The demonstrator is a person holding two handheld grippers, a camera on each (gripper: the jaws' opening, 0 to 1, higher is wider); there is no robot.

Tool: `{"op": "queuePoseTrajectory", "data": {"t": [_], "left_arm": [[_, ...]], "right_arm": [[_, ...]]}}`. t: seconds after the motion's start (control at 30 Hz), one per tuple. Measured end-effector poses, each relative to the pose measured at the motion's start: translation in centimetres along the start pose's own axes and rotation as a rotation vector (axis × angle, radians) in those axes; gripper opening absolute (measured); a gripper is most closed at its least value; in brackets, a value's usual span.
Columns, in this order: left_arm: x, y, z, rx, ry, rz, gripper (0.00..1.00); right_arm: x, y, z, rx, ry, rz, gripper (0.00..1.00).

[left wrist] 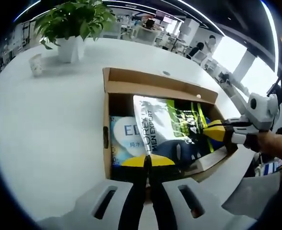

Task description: Operate the shoe box by opening the lid, removing the specified soft item, and placing it in the target area until the item is outside and the box remains undamaged.

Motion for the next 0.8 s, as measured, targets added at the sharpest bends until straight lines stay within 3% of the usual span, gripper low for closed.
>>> {"op": "queuePoseTrajectory", "data": {"t": [0.4, 0.8], "left_arm": [[0.8, -0.5, -0.4, -0.001, -0.029, 0.011, 0.00], [1.6, -1.7, -0.8, -0.012, -0.045, 0.036, 0.00]], "right_arm": [[0.8, 0.3, -0.7, -0.023, -0.034, 0.005, 0.00], [2.4, 0.4, -1.6, -0.006, -0.025, 0.015, 0.00]]}}
Point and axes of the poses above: the point that each gripper's makers call its tool centre point, and the gripper's own axes: x roughly backward along the fingers, y roughly to its left, z roughly out of its underside, the point moved 7 cm from there along x, roughly backward along the fingers, and after that the axes turned 14 degrees about -z, right-handed, at the moved point
